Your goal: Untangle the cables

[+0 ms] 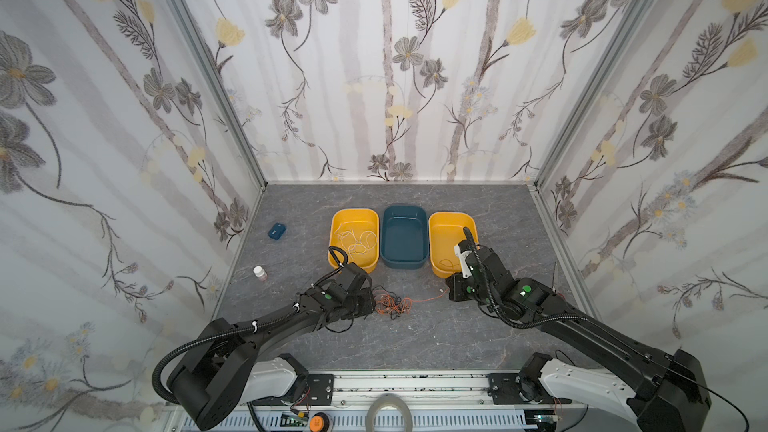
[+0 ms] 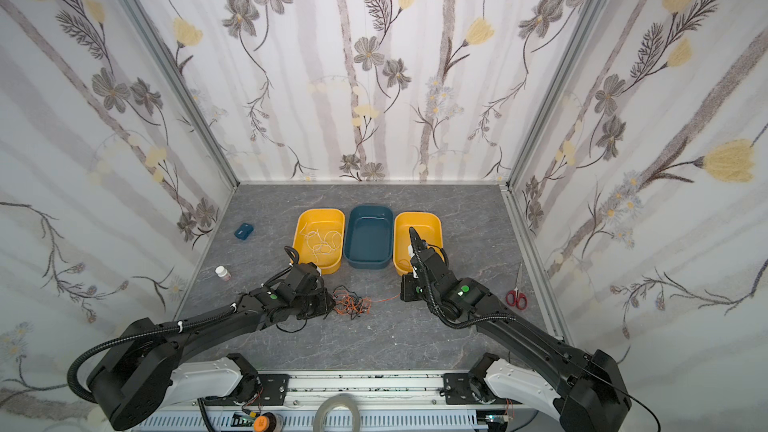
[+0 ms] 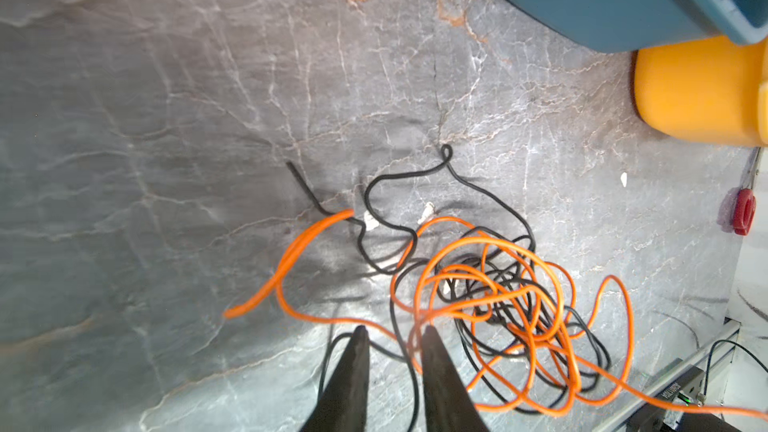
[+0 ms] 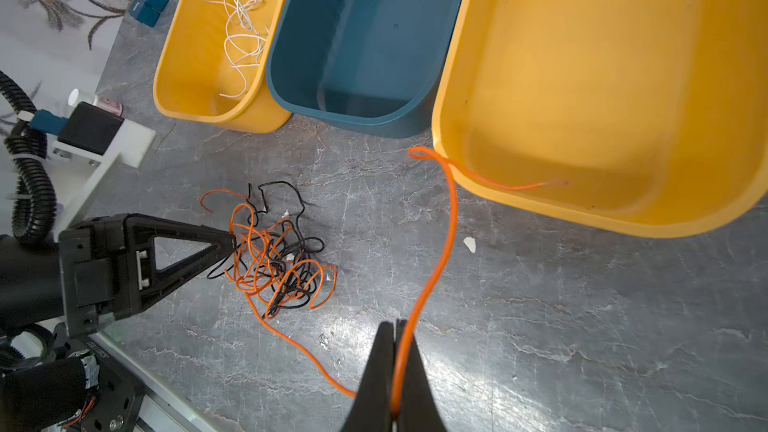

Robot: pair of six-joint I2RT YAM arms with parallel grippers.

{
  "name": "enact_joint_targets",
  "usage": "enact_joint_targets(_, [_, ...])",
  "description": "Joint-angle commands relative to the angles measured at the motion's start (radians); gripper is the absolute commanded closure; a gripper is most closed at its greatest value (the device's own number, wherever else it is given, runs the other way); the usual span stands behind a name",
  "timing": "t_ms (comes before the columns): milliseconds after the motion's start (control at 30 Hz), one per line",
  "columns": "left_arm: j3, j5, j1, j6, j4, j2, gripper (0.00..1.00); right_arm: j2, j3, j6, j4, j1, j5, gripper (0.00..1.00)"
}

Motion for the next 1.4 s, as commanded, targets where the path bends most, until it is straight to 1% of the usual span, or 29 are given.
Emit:
enact_joint_targets(0, [-0.001,0.012,0.003,0.021,-0.022,-0.019,0.74,0.028,0.016,0.016,0.020,0.002,-0.045,1.00])
enact_joint_targets(100, [0.002,-0.001,0.006,0.026,-0.045,-0.032,0.72,0.037,0.022,0.017,0.047,0.009,-0.066,1.00])
enact_joint_targets(233, [0.025,0.010,0.010,0.049,-0.057,-0.048,0.59,0.024,0.048,-0.004,0.048,0.011,-0.091,1.00])
enact_joint_targets(333, [0.053,0.056,0.010,0.071,-0.023,-0.042,0.51,0.016,0.062,-0.020,0.059,0.011,-0.130,1.00])
enact_joint_targets(500, [0.092,0.161,0.008,0.084,0.070,0.039,0.39,0.005,0.074,-0.027,0.072,0.014,-0.155,1.00])
enact_joint_targets(600, [0.105,0.164,0.004,0.082,0.106,0.108,0.36,-0.002,0.076,-0.026,0.085,0.014,-0.167,1.00])
enact_joint_targets(700, [0.117,0.165,-0.005,0.082,0.132,0.173,0.36,-0.007,0.083,-0.025,0.086,0.017,-0.174,1.00])
enact_joint_targets(767, [0.136,0.145,-0.014,0.089,0.118,0.210,0.38,-0.019,0.087,-0.026,0.080,0.019,-0.171,1.00])
enact_joint_targets(800, [0.147,0.120,-0.021,0.092,0.100,0.227,0.41,-0.025,0.090,-0.027,0.074,0.019,-0.163,1.00])
enact_joint_targets(867, [0.166,0.051,-0.021,0.092,0.041,0.248,0.51,-0.038,0.093,-0.033,0.055,0.019,-0.142,1.00])
enact_joint_targets(933, [0.165,0.003,-0.021,0.086,0.018,0.244,0.60,-0.052,0.101,-0.047,0.026,0.019,-0.116,1.00])
enact_joint_targets(1100, [0.147,-0.034,-0.011,0.077,0.006,0.217,0.80,-0.107,0.097,-0.082,-0.025,0.016,-0.029,1.00])
enact_joint_targets(1167, [0.138,-0.038,-0.005,0.075,0.002,0.211,0.82,-0.120,0.108,-0.097,-0.066,0.007,0.002,1.00])
enact_joint_targets(1367, [0.112,-0.053,0.013,0.073,-0.017,0.171,0.86,-0.168,0.135,-0.127,-0.151,-0.027,0.068,1.00])
